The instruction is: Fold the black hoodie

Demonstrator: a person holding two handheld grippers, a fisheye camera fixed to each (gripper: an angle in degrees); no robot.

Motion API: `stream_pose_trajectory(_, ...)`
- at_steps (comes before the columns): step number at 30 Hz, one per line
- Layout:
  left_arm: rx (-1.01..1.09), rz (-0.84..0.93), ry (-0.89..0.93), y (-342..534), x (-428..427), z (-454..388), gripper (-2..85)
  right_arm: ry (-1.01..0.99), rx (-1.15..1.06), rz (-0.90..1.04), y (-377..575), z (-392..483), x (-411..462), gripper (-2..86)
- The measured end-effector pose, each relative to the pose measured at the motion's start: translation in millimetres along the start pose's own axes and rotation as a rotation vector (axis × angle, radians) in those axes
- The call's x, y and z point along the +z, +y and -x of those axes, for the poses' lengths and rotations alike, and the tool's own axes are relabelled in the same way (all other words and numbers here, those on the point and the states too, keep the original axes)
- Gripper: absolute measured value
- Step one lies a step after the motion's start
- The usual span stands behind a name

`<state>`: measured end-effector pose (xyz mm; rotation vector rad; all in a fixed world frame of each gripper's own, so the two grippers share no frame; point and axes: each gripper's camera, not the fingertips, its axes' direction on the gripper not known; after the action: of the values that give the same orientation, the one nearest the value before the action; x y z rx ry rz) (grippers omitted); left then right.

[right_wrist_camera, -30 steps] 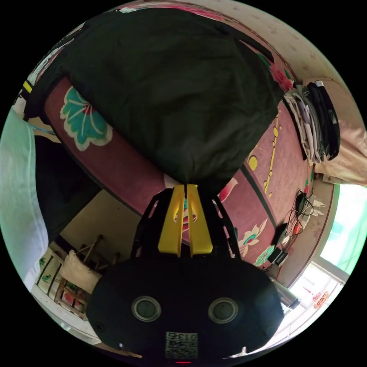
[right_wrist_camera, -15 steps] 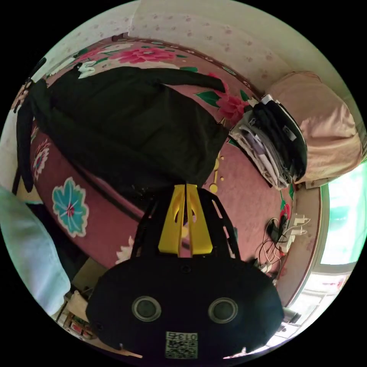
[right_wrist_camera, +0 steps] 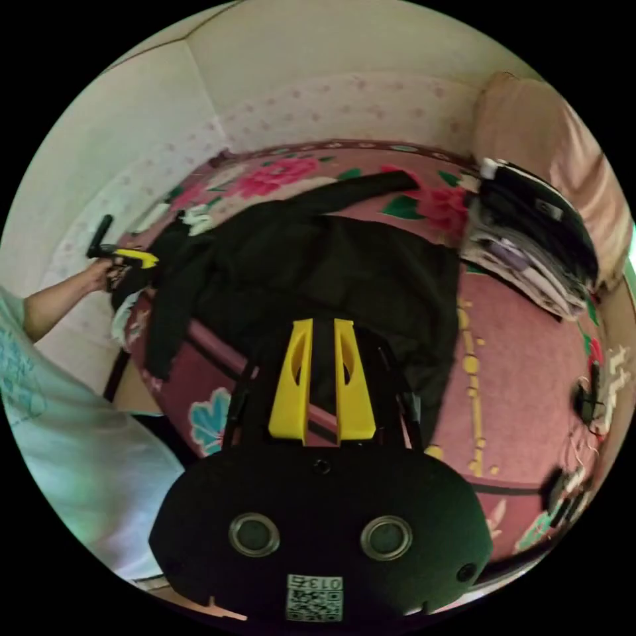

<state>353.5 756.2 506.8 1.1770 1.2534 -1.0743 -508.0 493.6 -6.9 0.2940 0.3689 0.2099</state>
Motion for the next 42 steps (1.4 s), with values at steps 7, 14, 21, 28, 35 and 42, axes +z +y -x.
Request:
stream_pose_trajectory(7,0.110,0.271,-0.058,-15.5,78.2,-26.7,9.7,-0.413,-0.303,0.157,26.1,205.1,131.0,12.6)
stream_pose_trajectory(14,0.164,0.277,0.061,-32.0,59.1,-14.9,6.8,-0.442,-0.287,0.410,16.9,278.8,255.0,2.6)
stream_pose_trajectory(21,0.129,0.010,0.273,-36.8,-4.2,25.3,3.7,-0.973,-0.127,0.063,-81.7,181.6,181.6,1.5)
stream_pose_trajectory(28,0.175,-0.158,0.183,-75.0,-36.9,29.6,7.6,-0.639,0.487,-0.615,-171.3,-54.8,131.4,11.1)
stream_pose_trajectory(35,0.353,0.227,0.207,-103.4,48.1,-12.6,15.8,-0.305,0.408,-0.354,-124.7,-78.1,106.4,10.1)
stream_pose_trajectory(42,0.349,0.279,0.182,-133.6,67.5,-8.6,12.5,0.291,0.561,0.076,14.1,-98.7,126.2,3.7)
